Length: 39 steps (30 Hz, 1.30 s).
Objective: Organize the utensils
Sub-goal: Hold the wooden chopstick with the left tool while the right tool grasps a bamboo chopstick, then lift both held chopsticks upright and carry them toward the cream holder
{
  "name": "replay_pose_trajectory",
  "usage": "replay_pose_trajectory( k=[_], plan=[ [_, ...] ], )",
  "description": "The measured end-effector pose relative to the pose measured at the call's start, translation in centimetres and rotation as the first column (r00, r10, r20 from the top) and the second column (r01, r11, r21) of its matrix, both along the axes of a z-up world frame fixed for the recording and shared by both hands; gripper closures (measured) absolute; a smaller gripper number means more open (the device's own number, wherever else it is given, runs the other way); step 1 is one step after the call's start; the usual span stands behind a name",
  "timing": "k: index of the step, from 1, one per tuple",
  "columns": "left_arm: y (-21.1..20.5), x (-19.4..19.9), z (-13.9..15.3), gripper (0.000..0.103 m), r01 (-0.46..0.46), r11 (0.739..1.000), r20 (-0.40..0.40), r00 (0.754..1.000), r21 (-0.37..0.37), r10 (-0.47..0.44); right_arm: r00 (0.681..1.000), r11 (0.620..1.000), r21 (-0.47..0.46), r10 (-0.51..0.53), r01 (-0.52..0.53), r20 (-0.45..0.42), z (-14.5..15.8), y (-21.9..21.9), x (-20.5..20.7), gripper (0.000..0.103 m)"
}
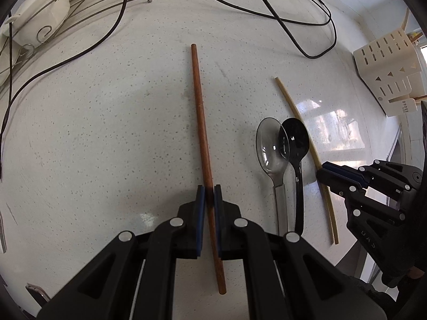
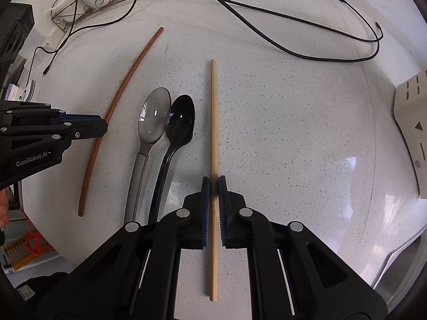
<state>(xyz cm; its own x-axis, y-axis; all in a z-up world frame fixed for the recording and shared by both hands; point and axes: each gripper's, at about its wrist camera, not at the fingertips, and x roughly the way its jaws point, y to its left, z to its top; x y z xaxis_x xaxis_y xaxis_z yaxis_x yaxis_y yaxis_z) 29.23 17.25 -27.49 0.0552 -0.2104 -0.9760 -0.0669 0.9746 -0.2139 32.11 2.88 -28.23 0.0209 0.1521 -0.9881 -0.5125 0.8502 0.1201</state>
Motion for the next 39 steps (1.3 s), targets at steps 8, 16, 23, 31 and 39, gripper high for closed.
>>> replay_pose_trajectory(
  k=[8,16,23,31,39],
  plan=[
    [0.5,0.9,-0.5,0.096,-0.006,0.998,-0.050,0.999,-0.061,0.003,0.999,0.999,0.045,-0.030,0.031,-0.036,-0.3,-1.3,1.6,0.097],
    [-0.7,2.0,-0.9,0.093,0.027,0.999,-0.080,0.996,-0.034,-0.030,0.998,0.995,0.080,-0.051,0.054,-0.044,0.0,-2.5,1.4,0.097],
    [-2.7,3.2,-1.2,0.085,0.085,0.996,-0.110,0.991,0.023,-0.082,0.996,0.991,0.114,-0.069,0.075,-0.059,0.1,-3.6,1.6,0.097],
    [-5.6,4.4,-1.7,0.095,0.162,0.977,-0.144,0.979,0.139,-0.142,0.993,0.984,0.148,-0.087,0.097,-0.074,0.1,-4.9,1.6,0.097],
    [-5.3,4.3,-2.3,0.096,0.133,0.983,-0.122,0.986,0.129,-0.118,0.990,0.975,0.179,-0.116,0.129,-0.080,0.5,-6.6,1.6,0.097]
  ],
)
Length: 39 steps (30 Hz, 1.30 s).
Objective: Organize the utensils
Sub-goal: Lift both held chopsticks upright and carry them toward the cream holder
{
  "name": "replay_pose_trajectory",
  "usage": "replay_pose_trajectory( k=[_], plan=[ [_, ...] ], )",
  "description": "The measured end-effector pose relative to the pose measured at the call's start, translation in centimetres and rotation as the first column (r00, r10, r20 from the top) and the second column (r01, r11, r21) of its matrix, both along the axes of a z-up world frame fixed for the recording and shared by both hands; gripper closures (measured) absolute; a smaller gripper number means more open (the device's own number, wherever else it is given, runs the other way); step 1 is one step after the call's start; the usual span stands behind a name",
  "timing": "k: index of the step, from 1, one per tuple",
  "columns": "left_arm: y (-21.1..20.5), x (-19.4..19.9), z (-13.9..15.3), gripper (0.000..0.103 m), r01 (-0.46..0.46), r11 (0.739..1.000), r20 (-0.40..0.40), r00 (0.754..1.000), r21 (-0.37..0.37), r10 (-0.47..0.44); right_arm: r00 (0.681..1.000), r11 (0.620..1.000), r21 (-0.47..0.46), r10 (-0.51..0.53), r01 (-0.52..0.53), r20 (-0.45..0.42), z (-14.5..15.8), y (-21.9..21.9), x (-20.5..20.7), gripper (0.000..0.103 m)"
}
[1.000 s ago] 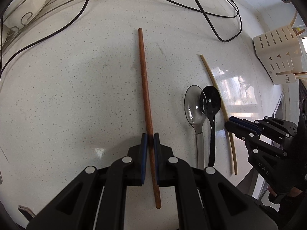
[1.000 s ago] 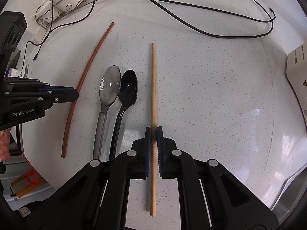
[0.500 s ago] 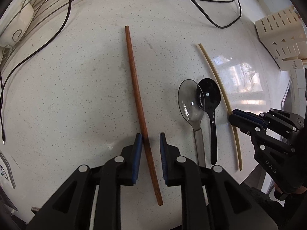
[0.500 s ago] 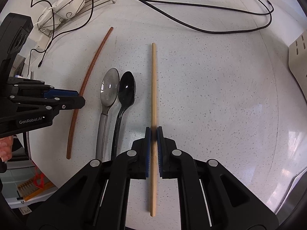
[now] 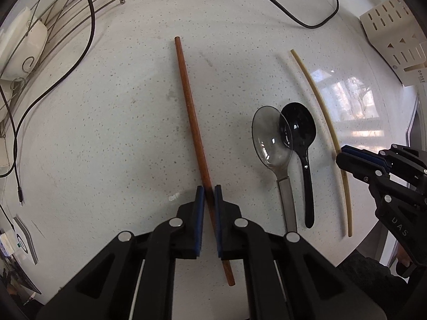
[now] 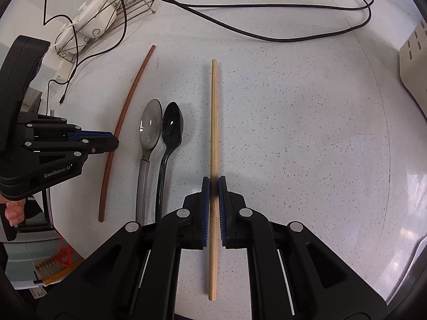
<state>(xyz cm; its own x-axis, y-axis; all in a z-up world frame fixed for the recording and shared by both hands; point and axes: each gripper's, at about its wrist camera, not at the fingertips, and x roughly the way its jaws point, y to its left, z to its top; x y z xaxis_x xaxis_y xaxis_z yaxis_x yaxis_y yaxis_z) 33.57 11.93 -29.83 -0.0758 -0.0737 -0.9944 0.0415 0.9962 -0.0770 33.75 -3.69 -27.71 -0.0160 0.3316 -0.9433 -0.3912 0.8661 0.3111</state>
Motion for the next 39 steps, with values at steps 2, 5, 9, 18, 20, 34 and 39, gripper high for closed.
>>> replay_pose_trajectory(
  k=[2,5,9,18,20,34,39],
  plan=[
    [0.2,-0.7,0.0,0.097,-0.013,1.000,0.007,1.000,-0.010,0.013,1.000,1.000,0.001,-0.006,0.006,0.003,0.2,-0.1,0.0,0.097],
    [1.4,-1.3,0.4,0.097,-0.028,0.999,0.024,0.999,-0.030,0.029,1.000,1.000,0.002,-0.015,0.015,0.009,0.3,-0.2,-0.1,0.097],
    [1.6,-1.9,1.1,0.097,-0.056,0.997,0.053,0.997,-0.050,0.058,1.000,1.000,-0.003,-0.027,0.028,0.011,0.4,-0.5,-0.1,0.097],
    [2.3,-3.3,4.1,0.097,-0.080,0.993,0.135,0.987,-0.088,0.092,0.997,0.997,0.040,-0.063,0.061,0.043,1.7,-1.7,-0.2,0.097],
    [2.1,-3.7,5.0,0.097,-0.083,0.991,0.157,0.983,-0.105,0.099,0.995,0.996,0.045,-0.075,0.072,0.060,2.3,-2.1,-0.2,0.097],
    [-0.6,-3.1,14.1,0.097,0.016,0.980,0.406,0.911,-0.198,0.067,0.939,0.976,0.096,-0.212,0.193,0.270,10.3,-7.5,0.6,0.097],
    [-3.2,-1.2,16.5,0.097,0.086,0.976,0.469,0.883,-0.202,0.019,0.900,0.965,0.099,-0.263,0.243,0.349,13.4,-10.4,1.3,0.097]
  ],
)
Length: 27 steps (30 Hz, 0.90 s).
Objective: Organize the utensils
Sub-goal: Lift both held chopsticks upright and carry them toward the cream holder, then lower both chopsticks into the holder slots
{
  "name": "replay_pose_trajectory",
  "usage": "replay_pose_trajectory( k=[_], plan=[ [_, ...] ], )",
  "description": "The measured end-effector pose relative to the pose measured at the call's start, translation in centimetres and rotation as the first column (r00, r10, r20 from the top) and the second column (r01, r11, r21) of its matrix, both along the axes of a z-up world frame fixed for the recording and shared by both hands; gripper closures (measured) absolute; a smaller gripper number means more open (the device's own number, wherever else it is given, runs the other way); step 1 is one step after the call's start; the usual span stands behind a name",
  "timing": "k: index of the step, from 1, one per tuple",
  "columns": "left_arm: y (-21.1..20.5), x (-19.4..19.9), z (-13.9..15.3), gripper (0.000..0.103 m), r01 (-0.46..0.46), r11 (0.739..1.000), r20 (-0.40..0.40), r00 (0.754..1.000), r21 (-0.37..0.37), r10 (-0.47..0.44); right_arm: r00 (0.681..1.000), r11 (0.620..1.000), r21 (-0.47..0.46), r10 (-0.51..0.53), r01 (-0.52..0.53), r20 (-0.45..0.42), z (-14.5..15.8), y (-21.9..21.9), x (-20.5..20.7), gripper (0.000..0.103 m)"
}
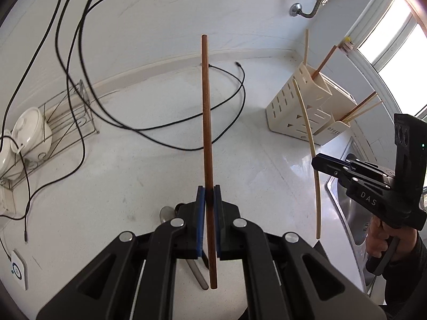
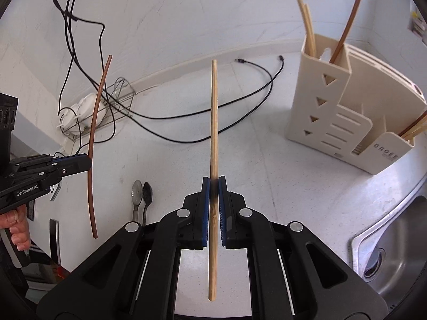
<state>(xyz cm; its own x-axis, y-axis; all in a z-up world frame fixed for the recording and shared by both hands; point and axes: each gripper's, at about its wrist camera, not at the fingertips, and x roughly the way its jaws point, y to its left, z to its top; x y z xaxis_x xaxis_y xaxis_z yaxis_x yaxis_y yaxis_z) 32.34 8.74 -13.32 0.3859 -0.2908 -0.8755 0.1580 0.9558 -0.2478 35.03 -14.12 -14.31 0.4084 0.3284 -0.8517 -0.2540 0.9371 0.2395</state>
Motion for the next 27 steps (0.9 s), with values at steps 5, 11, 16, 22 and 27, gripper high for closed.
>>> replay_pose_trajectory(
  k=[5,11,16,22,27],
  plan=[
    [-3.6,2.1,3.0,0.097,0.066,0.998,0.102,0.992,0.021,-0.067,0.995,0.999,0.003,-0.054,0.054,0.082,3.0,-2.5,0.7,0.097],
    [-8.1,4.4,6.2,0.097,0.133,0.991,0.206,0.970,-0.002,-0.130,0.981,0.995,-0.004,-0.100,0.102,0.165,5.8,-4.9,1.4,0.097],
    [-11.5,6.5,7.9,0.097,0.191,0.981,0.271,0.946,-0.022,-0.178,0.964,0.988,-0.009,-0.149,0.155,0.222,7.8,-7.4,2.2,0.097],
    [-14.8,8.6,10.1,0.097,0.216,0.974,0.364,0.914,-0.064,-0.179,0.927,0.975,0.003,-0.214,0.224,0.307,9.8,-10.8,3.3,0.097],
    [-17.5,9.4,11.2,0.097,0.241,0.969,0.463,0.866,-0.049,-0.191,0.874,0.958,0.038,-0.275,0.284,0.401,11.2,-13.4,4.0,0.097]
  ],
)
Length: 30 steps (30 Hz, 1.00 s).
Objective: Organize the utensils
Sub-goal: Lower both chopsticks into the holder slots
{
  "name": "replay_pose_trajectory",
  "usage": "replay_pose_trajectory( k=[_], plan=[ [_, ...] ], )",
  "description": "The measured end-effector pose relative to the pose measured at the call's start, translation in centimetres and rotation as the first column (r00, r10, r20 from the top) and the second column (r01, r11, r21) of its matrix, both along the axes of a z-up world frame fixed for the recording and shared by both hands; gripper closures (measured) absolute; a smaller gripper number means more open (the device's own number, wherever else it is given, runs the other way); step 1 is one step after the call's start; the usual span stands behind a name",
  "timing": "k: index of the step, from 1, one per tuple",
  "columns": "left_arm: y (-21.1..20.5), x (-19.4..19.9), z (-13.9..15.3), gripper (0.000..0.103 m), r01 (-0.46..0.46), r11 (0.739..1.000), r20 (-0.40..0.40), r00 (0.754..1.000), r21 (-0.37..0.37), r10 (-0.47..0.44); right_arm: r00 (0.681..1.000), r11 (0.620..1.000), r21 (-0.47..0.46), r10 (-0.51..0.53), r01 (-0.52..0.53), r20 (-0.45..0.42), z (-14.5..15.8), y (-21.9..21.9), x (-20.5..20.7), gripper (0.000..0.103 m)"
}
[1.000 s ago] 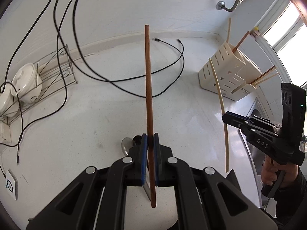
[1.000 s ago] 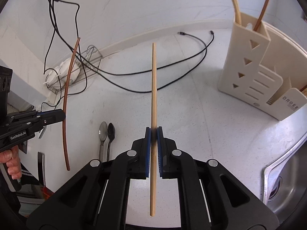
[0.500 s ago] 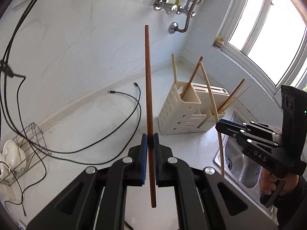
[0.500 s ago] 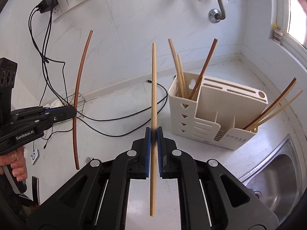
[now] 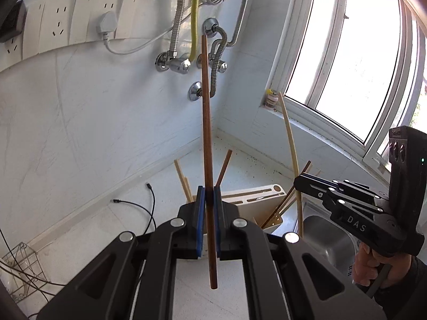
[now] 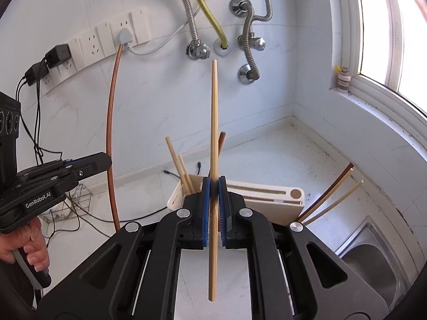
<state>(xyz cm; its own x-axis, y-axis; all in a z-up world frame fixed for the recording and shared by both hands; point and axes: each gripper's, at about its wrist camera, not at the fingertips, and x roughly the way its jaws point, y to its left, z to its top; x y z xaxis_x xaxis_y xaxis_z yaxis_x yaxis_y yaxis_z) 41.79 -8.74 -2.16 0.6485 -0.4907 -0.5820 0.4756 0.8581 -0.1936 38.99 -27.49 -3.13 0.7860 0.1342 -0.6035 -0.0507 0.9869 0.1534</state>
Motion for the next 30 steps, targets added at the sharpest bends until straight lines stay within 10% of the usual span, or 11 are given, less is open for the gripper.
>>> replay_pose_trajectory(
  k=[21,30],
  plan=[
    [-2.7,4.7,-3.2,0.097,0.037,0.983,0.209,0.978,-0.182,0.002,0.922,0.991,0.035,-0.132,0.129,0.363,-4.7,-5.8,0.5,0.097],
    [-2.9,3.3,-5.1,0.097,0.006,0.990,0.298,0.954,-0.141,0.037,0.853,0.977,-0.032,-0.168,0.211,0.495,-6.9,-4.9,-1.0,0.097]
  ],
)
